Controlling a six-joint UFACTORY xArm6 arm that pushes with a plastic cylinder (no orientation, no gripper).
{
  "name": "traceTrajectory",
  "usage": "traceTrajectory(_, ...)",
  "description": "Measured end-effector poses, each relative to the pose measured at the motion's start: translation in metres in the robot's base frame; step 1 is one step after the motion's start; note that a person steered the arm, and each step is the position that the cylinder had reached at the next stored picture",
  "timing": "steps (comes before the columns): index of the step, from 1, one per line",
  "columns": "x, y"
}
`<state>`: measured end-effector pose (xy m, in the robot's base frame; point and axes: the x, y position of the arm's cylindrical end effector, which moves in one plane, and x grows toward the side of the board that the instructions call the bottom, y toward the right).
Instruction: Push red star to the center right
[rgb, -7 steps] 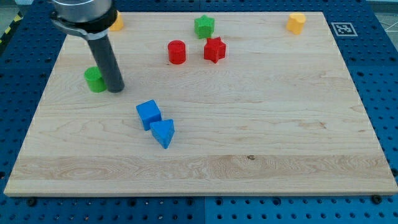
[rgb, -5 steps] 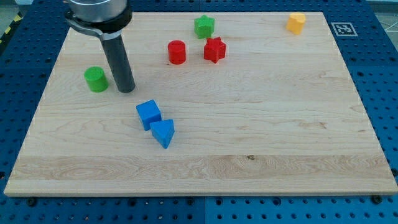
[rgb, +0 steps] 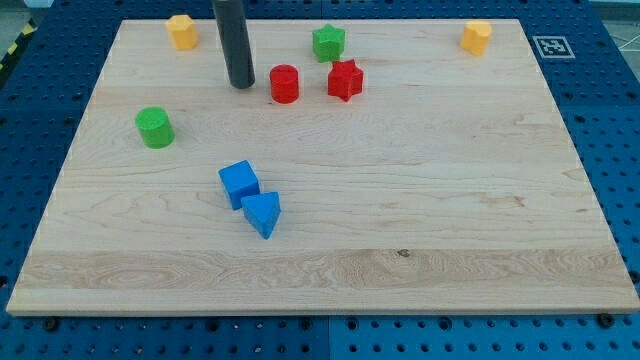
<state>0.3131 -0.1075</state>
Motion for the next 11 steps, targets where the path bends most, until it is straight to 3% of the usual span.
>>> traceTrajectory(1,-0.021,0.003)
traceTrajectory(3,-0.018,0.077)
traceTrajectory(5,0.046,0.171)
traceTrajectory(7,0.057,0.169)
traceTrajectory(9,0.081,0.256)
traceTrajectory(11,0.067,0.223)
